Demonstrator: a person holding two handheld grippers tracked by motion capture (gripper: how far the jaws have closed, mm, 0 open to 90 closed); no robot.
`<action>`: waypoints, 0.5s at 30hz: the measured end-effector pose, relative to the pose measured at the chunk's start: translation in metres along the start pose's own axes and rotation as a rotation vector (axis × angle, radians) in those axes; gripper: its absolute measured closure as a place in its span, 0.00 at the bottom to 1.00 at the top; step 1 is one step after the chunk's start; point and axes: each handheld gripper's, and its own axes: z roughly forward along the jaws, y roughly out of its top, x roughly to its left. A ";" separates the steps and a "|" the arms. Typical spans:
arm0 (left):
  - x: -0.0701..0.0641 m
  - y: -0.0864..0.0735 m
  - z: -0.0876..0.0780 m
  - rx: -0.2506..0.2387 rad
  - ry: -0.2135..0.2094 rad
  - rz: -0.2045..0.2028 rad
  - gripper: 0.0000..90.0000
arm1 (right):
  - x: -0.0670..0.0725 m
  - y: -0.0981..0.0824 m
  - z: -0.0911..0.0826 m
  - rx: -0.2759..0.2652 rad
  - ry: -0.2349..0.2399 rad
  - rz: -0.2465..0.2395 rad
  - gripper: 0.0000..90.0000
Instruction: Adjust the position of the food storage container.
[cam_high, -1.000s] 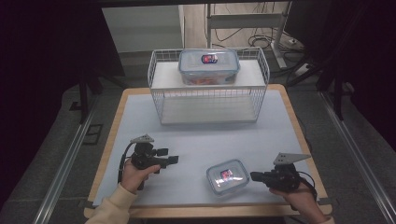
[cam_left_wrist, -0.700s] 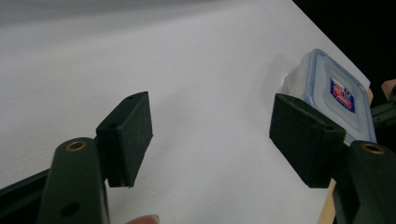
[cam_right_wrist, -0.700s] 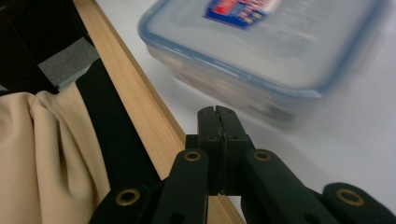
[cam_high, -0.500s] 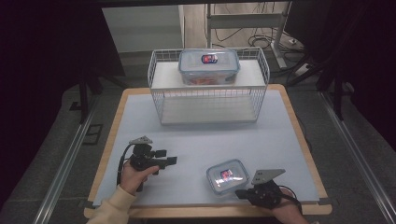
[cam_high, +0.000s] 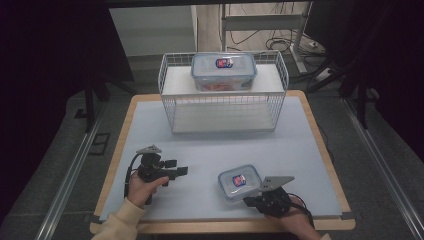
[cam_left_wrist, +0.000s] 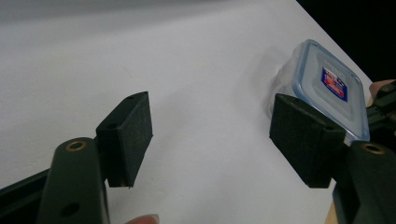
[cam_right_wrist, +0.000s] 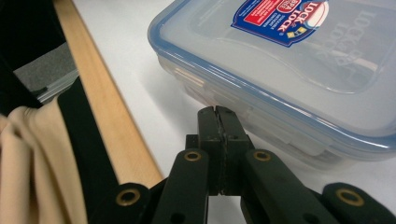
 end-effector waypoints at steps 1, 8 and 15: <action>0.000 0.000 0.000 0.001 0.002 0.000 0.33 | -0.001 0.002 0.002 -0.001 0.001 0.005 0.99; 0.001 0.000 -0.001 -0.001 0.004 -0.001 0.33 | -0.012 0.017 0.015 -0.007 -0.016 0.021 0.99; 0.002 -0.001 0.000 0.001 0.005 -0.005 0.33 | -0.021 0.028 0.025 -0.010 -0.025 0.033 0.99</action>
